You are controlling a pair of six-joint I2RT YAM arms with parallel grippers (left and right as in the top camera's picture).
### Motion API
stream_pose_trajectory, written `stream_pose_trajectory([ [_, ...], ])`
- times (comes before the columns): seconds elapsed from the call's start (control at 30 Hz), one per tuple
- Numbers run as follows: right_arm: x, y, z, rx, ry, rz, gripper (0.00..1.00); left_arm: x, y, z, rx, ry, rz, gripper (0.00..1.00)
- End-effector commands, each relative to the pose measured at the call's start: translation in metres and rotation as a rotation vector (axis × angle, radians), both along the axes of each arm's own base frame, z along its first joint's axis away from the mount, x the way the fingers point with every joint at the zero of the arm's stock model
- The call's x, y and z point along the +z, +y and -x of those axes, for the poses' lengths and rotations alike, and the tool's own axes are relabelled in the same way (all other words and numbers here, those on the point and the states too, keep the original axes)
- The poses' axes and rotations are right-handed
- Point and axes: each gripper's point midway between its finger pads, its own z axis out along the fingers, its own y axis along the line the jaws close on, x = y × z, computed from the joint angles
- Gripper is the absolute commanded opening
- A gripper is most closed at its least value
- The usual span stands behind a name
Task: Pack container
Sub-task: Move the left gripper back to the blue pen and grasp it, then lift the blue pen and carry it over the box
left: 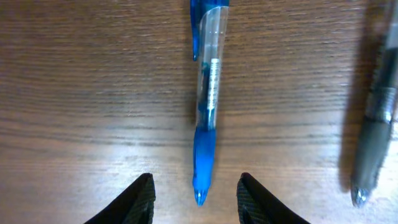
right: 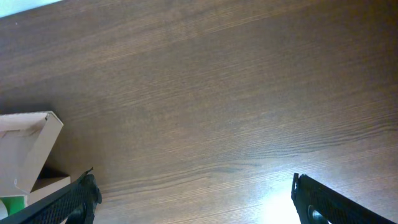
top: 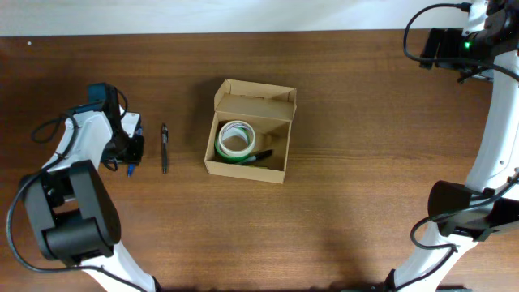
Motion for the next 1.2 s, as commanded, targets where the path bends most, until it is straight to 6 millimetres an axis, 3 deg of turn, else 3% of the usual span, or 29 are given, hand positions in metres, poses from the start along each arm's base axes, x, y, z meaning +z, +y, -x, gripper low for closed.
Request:
stream_pose_trajectory([
  [0.0,-0.003,-0.002,-0.001,-0.009,0.005,-0.009,0.99,-0.014,0.001,0.003,0.032,0.026,0.002,0.43],
  [0.3,-0.003,-0.002,-0.001,-0.009,0.005,-0.009,0.99,-0.034,0.001,-0.001,0.034,0.037,0.008,0.41],
  [0.47,-0.003,-0.002,-0.001,-0.008,0.005,-0.009,0.99,-0.035,0.001,-0.003,0.034,0.034,0.011,0.02],
  [0.67,-0.003,-0.002,-0.001,-0.009,0.005,-0.009,0.99,-0.034,-0.004,-0.004,0.032,0.03,0.04,0.02],
  [0.77,-0.003,-0.002,-0.001,-0.009,0.005,-0.009,0.99,-0.022,-0.007,-0.009,0.031,0.025,0.064,0.02],
  [0.93,-0.003,-0.002,-0.001,-0.008,0.005,-0.009,0.99,0.033,-0.008,-0.027,-0.028,-0.044,0.073,0.02],
  [1.07,-0.003,-0.002,-0.001,-0.008,0.005,-0.009,0.99,0.111,-0.01,-0.045,-0.114,-0.169,0.044,0.02],
  [1.17,-0.003,-0.002,0.0,-0.008,0.005,-0.009,0.99,0.184,-0.043,-0.055,-0.346,-0.318,0.093,0.02],
])
